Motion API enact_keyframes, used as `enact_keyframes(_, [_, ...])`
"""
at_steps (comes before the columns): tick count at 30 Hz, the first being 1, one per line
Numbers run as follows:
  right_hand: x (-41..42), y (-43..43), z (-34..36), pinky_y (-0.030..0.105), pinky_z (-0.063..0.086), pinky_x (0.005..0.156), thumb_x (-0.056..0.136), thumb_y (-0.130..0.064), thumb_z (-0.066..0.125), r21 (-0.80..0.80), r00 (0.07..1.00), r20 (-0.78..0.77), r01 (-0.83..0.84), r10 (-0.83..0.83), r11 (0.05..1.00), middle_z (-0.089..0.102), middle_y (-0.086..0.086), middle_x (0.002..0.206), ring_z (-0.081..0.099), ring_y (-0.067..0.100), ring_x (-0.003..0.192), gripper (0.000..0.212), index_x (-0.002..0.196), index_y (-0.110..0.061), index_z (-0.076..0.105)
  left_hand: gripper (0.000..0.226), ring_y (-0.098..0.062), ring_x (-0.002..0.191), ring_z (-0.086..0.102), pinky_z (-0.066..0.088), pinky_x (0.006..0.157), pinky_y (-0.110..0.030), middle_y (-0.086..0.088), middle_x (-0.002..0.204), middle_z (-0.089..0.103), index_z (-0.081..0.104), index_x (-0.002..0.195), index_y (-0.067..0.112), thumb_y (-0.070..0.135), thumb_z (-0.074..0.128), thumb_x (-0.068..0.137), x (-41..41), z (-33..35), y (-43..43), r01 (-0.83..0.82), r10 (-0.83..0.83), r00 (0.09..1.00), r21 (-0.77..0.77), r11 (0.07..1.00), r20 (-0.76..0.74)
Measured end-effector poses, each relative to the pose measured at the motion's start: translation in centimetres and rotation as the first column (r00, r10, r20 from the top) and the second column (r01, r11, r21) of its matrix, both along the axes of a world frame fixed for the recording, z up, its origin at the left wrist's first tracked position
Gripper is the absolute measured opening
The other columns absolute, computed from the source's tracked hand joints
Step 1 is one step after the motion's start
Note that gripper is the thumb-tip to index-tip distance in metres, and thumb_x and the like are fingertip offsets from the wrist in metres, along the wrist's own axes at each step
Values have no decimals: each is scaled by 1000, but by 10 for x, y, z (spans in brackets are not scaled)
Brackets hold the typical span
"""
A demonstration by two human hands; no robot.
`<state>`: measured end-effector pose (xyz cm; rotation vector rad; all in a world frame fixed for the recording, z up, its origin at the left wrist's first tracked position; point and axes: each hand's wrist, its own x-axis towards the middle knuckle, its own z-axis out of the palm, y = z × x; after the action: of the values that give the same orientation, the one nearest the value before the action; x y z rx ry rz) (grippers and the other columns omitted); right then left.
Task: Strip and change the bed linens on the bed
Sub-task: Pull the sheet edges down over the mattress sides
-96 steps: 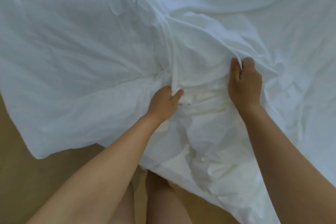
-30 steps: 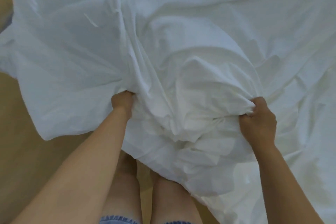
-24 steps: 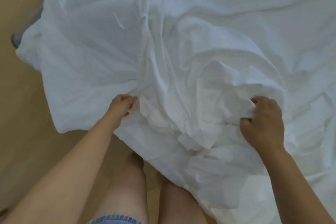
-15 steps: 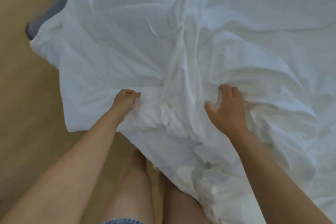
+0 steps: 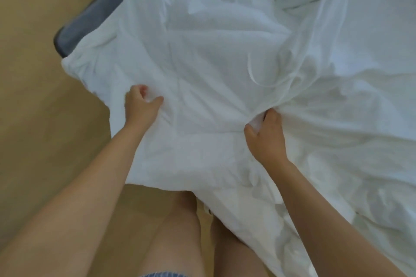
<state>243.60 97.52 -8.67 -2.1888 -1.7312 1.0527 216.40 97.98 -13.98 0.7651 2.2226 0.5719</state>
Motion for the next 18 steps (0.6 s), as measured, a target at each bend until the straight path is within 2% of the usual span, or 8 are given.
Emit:
enact_keyframes(3, [-15,7,1,31,40,80,84,-16,60,60,1000,22,9,-10,998,43,3,102,47,22,95,37,114,-2,43,89,-29,130,35,30,107,-40,-12,141,37,35,139,13,45,79,68,-36,-10,22,-92,84,983,-40,995,-166])
enact_keyframes(6, [-29,14,6,29,39,77,85,-13,61,161,994,13,-108,108,981,48,4,99,48,19,89,32,113,-3,49,119,-23,138,30,27,112,-39,-6,152,25,11,150,15,55,80,63,-53,-15,54,-206,208,974,-36,978,93])
enact_keyframes(7, [-35,19,8,27,38,79,85,-13,61,192,985,12,-174,175,966,50,7,103,50,21,93,34,116,-2,51,120,-21,135,34,30,110,-35,-5,153,25,6,150,14,52,80,65,-53,-16,64,-222,223,955,-30,975,193])
enact_keyframes(9, [-52,35,13,25,37,82,85,-15,63,249,971,-34,-220,236,943,52,9,106,51,23,99,36,117,-1,53,105,-20,123,46,42,98,-30,-4,145,37,16,148,11,39,81,70,-45,-12,84,-208,202,933,-13,978,296])
enact_keyframes(11, [-71,59,23,22,36,85,85,-26,66,274,976,-179,-72,125,959,48,2,106,49,18,100,40,116,-5,52,80,-25,114,54,49,89,-32,-9,135,50,35,140,8,18,77,73,-19,2,96,-91,67,956,72,993,286])
enact_keyframes(14, [-90,104,42,28,41,94,79,-50,67,163,904,-401,229,-148,960,48,3,118,50,16,107,65,126,-12,42,62,-19,105,58,43,71,-14,-8,123,59,49,133,8,-1,66,73,44,39,87,198,-258,927,232,952,271])
enact_keyframes(16, [-90,136,54,34,38,102,71,-65,65,31,881,-421,254,-217,967,39,8,138,43,22,125,93,142,-18,26,67,-17,112,55,36,76,-10,-4,127,58,44,139,15,3,64,77,88,67,70,478,-542,811,284,831,219])
enact_keyframes(18, [-78,165,65,40,34,104,67,-67,67,-20,942,-292,165,-163,986,27,9,148,33,28,134,110,149,-26,7,68,-23,114,56,38,82,-19,-3,129,58,37,143,22,12,60,79,127,90,50,707,-757,628,274,652,183])
